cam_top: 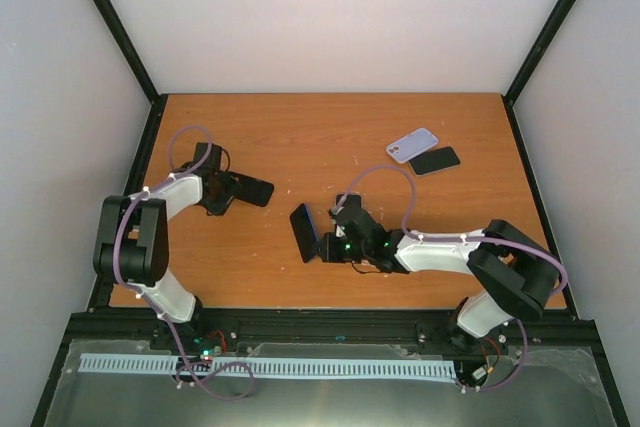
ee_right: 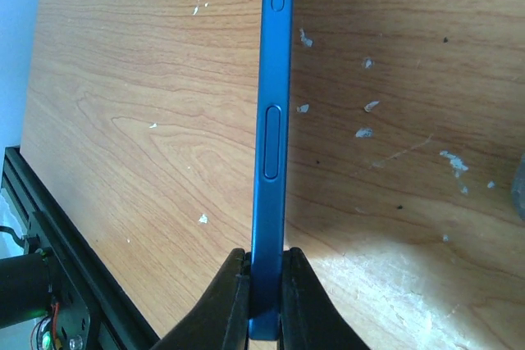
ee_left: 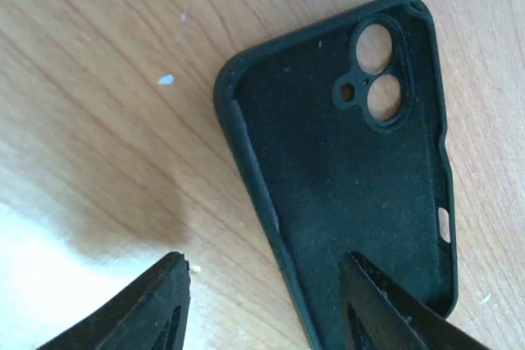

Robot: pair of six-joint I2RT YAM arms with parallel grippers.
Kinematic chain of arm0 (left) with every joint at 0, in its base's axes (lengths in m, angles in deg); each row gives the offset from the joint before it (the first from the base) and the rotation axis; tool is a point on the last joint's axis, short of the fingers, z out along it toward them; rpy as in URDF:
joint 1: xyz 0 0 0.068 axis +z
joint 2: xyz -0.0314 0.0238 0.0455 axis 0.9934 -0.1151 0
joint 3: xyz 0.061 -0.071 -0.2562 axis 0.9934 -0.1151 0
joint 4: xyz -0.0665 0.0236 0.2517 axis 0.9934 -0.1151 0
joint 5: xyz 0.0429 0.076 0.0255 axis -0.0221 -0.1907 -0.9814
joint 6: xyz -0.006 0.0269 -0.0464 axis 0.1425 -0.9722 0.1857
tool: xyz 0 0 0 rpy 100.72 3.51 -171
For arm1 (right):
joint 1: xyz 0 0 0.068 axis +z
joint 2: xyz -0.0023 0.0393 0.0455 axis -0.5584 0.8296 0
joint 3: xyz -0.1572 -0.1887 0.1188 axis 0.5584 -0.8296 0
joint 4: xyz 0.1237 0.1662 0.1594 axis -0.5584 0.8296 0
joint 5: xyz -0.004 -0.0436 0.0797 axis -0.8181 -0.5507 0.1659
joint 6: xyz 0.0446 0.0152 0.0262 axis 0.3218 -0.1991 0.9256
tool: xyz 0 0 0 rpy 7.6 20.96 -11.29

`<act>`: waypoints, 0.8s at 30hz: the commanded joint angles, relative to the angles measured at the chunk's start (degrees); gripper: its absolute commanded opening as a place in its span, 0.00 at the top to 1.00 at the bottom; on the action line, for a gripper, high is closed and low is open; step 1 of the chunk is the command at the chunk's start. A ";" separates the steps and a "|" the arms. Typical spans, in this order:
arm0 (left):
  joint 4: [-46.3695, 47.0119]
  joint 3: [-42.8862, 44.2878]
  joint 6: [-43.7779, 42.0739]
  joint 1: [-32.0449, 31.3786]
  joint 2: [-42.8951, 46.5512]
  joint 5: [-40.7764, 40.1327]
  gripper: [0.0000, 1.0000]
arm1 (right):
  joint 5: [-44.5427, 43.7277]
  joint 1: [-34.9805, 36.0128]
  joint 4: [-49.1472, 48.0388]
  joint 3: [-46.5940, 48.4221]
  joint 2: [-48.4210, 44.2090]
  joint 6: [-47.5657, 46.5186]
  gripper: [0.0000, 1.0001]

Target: Put the phone into the phone case

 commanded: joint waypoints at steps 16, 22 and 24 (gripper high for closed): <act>0.00 7.91 -3.81 0.77 -10.39 0.99 0.71 | -6.66 0.53 4.84 0.62 -7.58 -2.21 0.92; -0.88 7.31 -7.01 0.76 -10.38 2.77 1.00 | -9.86 0.53 7.58 -0.38 -13.39 -1.21 0.92; -0.51 6.44 -8.36 0.76 -9.32 3.64 1.00 | -10.62 0.53 8.71 -0.47 -15.57 -1.33 0.92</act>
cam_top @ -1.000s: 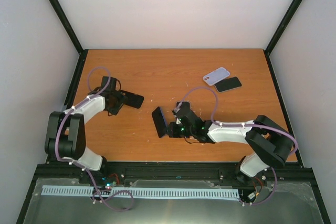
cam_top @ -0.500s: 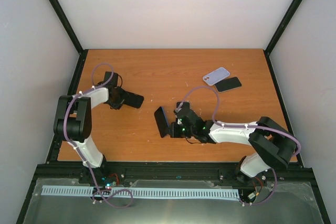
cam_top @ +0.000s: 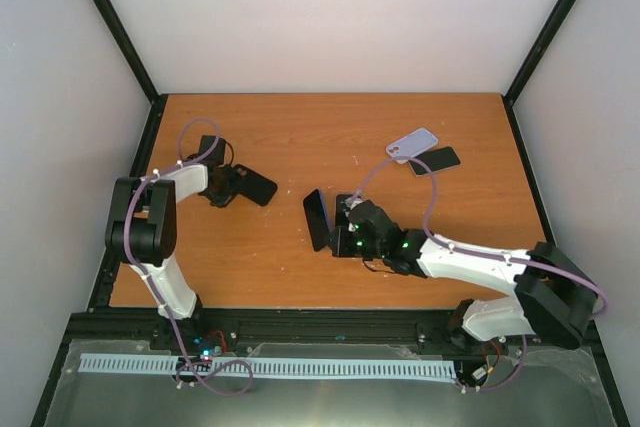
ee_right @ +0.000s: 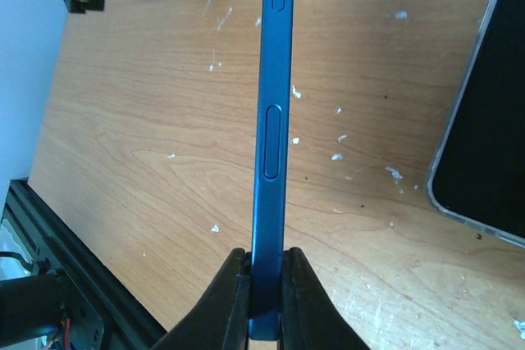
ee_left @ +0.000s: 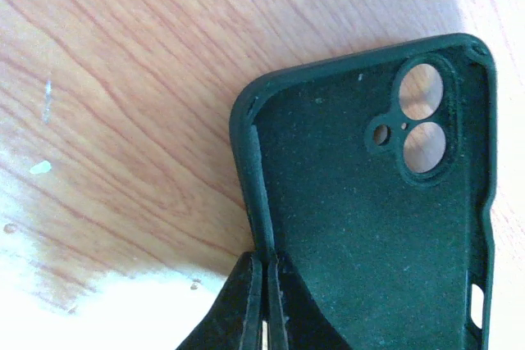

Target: Put the phone into the phone case

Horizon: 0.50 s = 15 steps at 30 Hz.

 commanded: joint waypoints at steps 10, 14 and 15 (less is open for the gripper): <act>-3.07 -4.43 -12.25 -7.47 8.06 0.04 1.00 | -8.61 0.53 9.11 0.82 -17.29 0.03 0.92; -0.30 -7.20 -15.62 -11.43 10.56 5.92 1.00 | -10.61 0.54 11.89 0.56 -22.10 0.22 0.91; -0.04 -7.76 -16.07 -12.56 11.17 6.11 1.00 | -10.78 0.48 12.57 0.70 -22.81 0.02 0.91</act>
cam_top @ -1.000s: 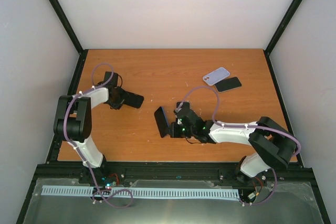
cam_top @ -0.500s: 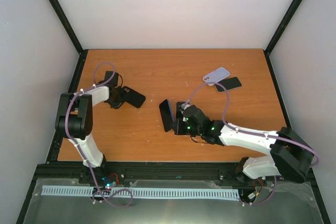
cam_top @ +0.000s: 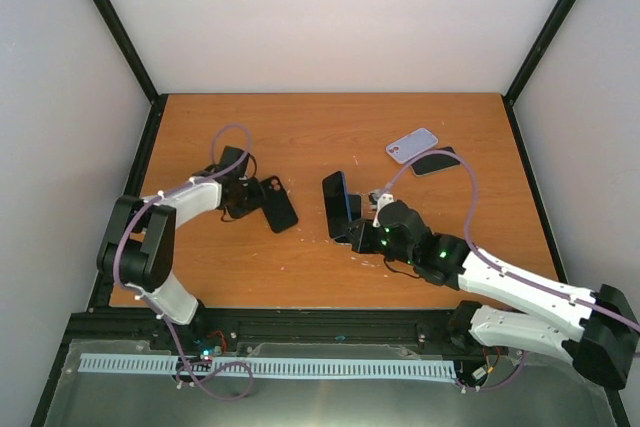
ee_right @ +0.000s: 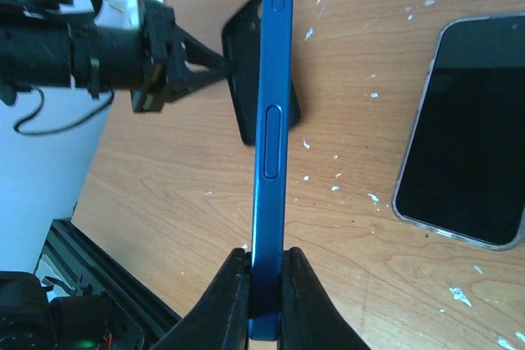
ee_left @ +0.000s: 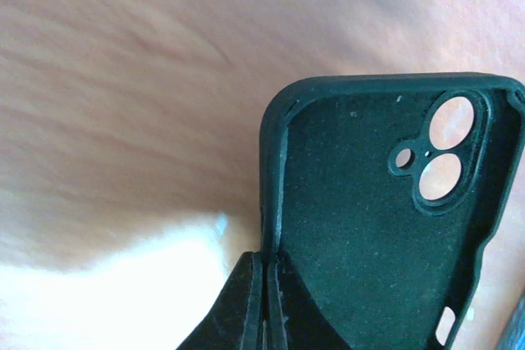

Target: Put the phone into the phone case

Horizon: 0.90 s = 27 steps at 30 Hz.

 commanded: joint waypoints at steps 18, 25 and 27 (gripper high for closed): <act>-0.16 -3.36 -3.43 -18.89 -0.56 3.94 0.91 | -2.79 0.53 0.73 0.19 -2.90 1.42 0.91; 3.26 -4.50 -2.30 -18.53 1.24 10.45 0.55 | -0.11 0.54 -4.13 -0.58 1.56 3.90 0.91; 5.43 -5.76 -1.79 -17.55 2.24 13.36 0.48 | 1.04 0.54 -5.92 -1.43 2.79 4.92 0.91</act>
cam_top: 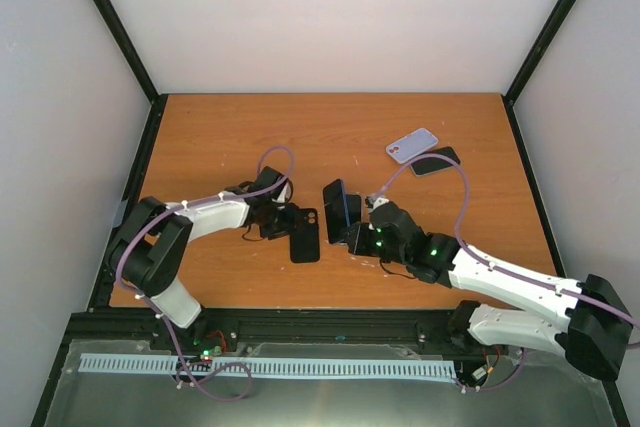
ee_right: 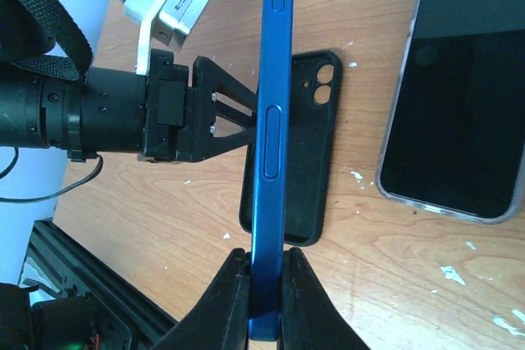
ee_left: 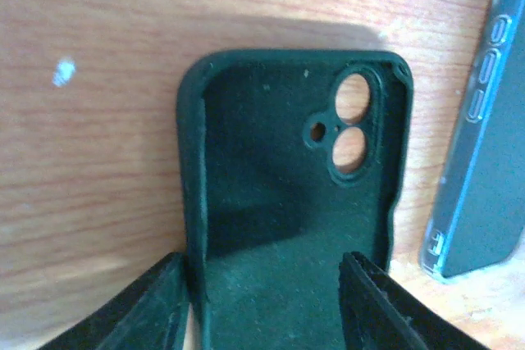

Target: Put the phone into the phone case

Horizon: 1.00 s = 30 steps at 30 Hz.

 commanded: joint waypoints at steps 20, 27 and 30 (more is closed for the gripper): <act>22.73 -18.44 2.74 13.85 19.44 22.70 0.07 | 8.10 0.54 -19.76 -1.27 16.45 6.77 0.92; 28.16 -21.71 1.48 14.34 18.19 26.88 0.06 | 9.91 0.53 -21.30 -0.07 20.76 8.04 0.92; 28.60 -21.95 0.99 14.34 17.82 27.05 0.06 | 10.93 0.53 -23.60 -1.03 22.10 9.35 0.91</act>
